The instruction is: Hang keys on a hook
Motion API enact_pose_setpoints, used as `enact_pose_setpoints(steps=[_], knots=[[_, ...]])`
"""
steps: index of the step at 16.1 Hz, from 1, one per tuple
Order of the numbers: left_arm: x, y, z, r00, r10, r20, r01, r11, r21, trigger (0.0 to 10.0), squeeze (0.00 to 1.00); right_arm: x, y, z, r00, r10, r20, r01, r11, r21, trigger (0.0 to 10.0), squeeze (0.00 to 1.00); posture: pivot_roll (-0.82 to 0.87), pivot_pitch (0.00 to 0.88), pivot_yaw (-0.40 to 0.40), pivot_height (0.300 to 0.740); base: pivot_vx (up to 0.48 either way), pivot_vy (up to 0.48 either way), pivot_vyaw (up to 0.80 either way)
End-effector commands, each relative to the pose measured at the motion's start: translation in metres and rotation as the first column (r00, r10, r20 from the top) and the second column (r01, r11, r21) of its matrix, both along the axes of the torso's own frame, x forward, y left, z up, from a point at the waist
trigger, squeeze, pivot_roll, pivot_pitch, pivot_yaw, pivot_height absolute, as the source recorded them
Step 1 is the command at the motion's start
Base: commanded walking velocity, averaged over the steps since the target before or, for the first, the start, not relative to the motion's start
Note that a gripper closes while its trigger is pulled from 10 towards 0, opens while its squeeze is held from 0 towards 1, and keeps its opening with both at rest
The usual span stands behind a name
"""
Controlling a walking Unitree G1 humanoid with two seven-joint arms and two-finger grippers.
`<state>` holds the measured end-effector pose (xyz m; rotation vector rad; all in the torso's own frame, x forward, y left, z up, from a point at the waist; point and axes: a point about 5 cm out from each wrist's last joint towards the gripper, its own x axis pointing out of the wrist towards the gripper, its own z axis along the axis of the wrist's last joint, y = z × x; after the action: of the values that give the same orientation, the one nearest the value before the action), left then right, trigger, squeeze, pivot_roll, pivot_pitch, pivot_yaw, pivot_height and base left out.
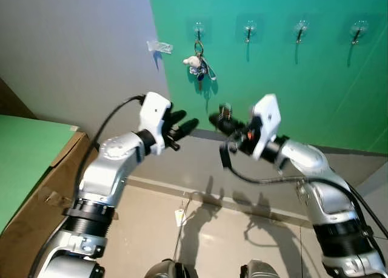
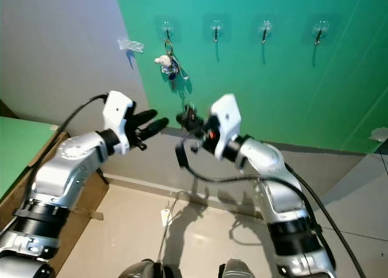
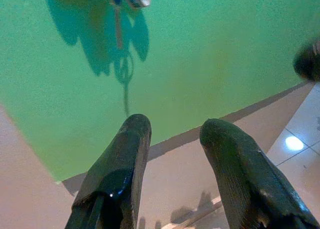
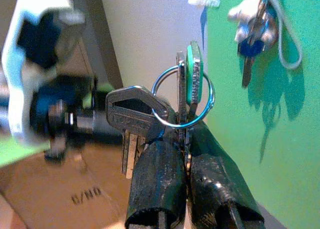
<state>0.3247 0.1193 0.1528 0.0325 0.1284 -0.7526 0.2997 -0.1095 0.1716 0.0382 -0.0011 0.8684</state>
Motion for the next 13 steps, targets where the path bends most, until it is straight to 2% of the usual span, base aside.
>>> enact_pose_setpoints(steps=[1, 2, 3, 4, 6, 7, 8, 13], knots=[[0.000, 0.004, 0.002, 1.000, 0.013, 0.017, -0.013, 1.000, 0.017, 10.0, 0.00, 0.003, -0.002, 0.003, 0.999, -0.028, -0.027, 0.029, 0.999, 0.045, 0.0, 0.00, -0.24, 0.048, 0.119, 0.717, 0.000, 0.000, 0.00], [0.000, 0.004, 0.002, 1.000, 0.014, 0.018, -0.015, 1.000, 0.017, 10.0, 0.00, 0.005, -0.002, 0.005, 0.998, -0.044, -0.041, 0.047, 0.997, 0.067, 0.0, 0.00, -0.24, 0.048, 0.118, 0.717, 0.000, 0.000, 0.00], [0.000, 0.004, 0.002, 1.000, 0.015, 0.018, -0.015, 1.000, 0.016, 10.0, 0.00, 0.011, -0.004, 0.011, 0.993, -0.087, -0.084, 0.099, 0.983, 0.155, 0.0, 0.00, -0.24, 0.048, 0.118, 0.717, 0.000, 0.000, 0.00], [0.000, 0.004, 0.002, 1.000, 0.014, 0.017, -0.014, 1.000, 0.014, 10.0, 0.00, 0.014, -0.004, 0.014, 0.990, -0.100, -0.102, 0.119, 0.974, 0.194, 0.0, 0.00, -0.24, 0.056, 0.120, 0.717, 0.000, 0.000, 0.00], [-0.001, 0.002, 0.001, 1.000, 0.008, 0.011, -0.008, 1.000, 0.005, 10.0, 0.00, 0.019, -0.005, 0.023, 0.976, -0.105, -0.189, 0.170, 0.914, 0.368, 0.0, 0.00, -0.24, 0.061, 0.121, 0.717, 0.000, 0.000, 0.00], [-0.002, 0.001, 0.001, 1.000, 0.004, 0.008, -0.004, 1.000, -0.002, 10.0, 0.00, 0.021, -0.006, 0.030, 0.965, -0.088, -0.248, 0.202, 0.852, 0.483, 0.0, 0.00, -0.24, 0.066, 0.124, 0.717, 0.000, 0.000, 0.00], [-0.002, 0.001, 0.002, 1.000, 0.001, 0.006, -0.001, 1.000, -0.006, 10.0, 0.00, 0.021, -0.005, 0.031, 0.962, -0.085, -0.260, 0.209, 0.841, 0.500, 0.0, 0.00, -0.24, 0.068, 0.126, 0.717, 0.000, 0.000, 0.00], [-0.001, 0.000, 0.002, 1.000, -0.005, 0.006, 0.005, 1.000, -0.006, 10.0, 0.00, 0.020, -0.005, 0.030, 0.954, -0.090, -0.287, 0.228, 0.839, 0.494, 0.0, 0.00, -0.24, 0.067, 0.126, 0.717, 0.000, 0.000, 0.00]])
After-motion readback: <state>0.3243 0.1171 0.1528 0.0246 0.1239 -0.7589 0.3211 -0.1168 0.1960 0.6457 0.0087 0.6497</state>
